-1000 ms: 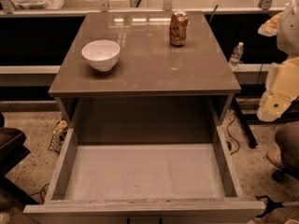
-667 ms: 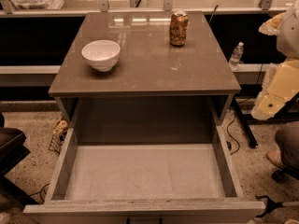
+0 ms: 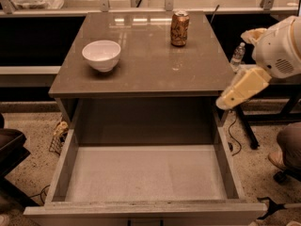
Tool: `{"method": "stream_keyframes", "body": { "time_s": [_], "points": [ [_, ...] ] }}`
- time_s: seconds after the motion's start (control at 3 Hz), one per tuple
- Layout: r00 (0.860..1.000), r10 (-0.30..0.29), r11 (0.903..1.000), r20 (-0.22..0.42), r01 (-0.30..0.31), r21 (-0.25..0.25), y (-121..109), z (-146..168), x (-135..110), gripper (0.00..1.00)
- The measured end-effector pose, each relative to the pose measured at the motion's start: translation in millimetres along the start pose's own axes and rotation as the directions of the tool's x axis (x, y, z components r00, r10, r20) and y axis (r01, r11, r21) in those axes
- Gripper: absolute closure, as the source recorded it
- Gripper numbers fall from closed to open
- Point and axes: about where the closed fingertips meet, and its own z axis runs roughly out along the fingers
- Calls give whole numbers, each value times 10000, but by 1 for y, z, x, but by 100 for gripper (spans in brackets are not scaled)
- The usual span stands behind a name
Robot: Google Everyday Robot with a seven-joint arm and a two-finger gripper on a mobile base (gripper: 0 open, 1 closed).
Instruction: Place orange can into top drawer
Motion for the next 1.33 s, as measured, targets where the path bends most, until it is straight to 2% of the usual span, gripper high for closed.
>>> {"method": "stream_keyframes", "body": {
  "time_s": [0.33, 0.67, 1.0, 1.33],
  "points": [
    [9803, 222, 9971, 1963, -359, 667, -36, 30, -25, 0],
    [9398, 107, 9824, 3415, -736, 1718, -81, 44, -48, 0],
    [9037, 224, 9600, 4276, -1389, 2433, -114, 52, -59, 0],
    [9040, 216, 9596, 4270, -1387, 2450, -114, 52, -60, 0]
  ]
}}
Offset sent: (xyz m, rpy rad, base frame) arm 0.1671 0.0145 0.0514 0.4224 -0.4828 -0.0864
